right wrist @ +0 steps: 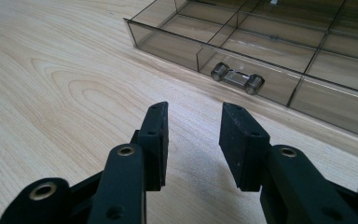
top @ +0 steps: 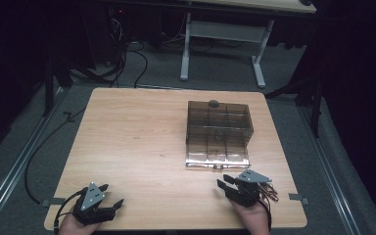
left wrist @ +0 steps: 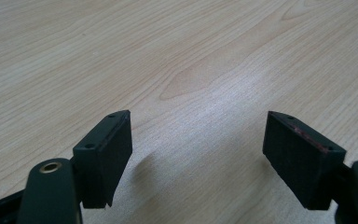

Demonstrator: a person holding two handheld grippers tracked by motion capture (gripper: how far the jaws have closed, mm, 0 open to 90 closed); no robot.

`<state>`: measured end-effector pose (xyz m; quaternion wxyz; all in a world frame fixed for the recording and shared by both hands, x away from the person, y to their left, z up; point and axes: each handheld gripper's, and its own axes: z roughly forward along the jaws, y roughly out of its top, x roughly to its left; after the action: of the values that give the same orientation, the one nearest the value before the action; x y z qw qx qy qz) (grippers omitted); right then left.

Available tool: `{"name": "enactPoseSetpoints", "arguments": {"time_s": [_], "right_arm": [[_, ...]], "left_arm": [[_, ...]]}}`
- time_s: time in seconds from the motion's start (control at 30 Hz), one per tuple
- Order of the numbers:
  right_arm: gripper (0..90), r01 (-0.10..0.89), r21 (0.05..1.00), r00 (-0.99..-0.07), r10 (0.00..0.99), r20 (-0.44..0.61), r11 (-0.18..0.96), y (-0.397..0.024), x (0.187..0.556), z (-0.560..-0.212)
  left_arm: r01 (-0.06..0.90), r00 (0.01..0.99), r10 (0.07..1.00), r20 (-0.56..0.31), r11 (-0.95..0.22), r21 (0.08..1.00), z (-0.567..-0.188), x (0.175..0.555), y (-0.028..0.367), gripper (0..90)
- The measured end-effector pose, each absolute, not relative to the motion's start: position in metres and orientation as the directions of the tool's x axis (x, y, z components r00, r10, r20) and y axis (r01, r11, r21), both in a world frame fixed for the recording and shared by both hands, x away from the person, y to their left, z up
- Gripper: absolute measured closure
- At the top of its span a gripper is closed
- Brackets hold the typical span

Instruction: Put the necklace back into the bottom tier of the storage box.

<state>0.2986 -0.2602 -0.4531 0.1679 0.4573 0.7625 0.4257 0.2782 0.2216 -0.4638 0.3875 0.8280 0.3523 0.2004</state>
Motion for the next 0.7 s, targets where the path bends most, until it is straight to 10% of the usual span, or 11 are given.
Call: {"name": "enactPoseSetpoints", "arguments": {"time_s": [0.7], "right_arm": [[68.3, 0.552, 0.812, -0.465, 0.878, 0.112, 0.189, -0.292, 0.285, -0.445]], "left_arm": [[0.433, 0.665, 0.744, 0.060, -0.450, 0.781, -0.464, 0.278, 0.221, 24.3]]}}
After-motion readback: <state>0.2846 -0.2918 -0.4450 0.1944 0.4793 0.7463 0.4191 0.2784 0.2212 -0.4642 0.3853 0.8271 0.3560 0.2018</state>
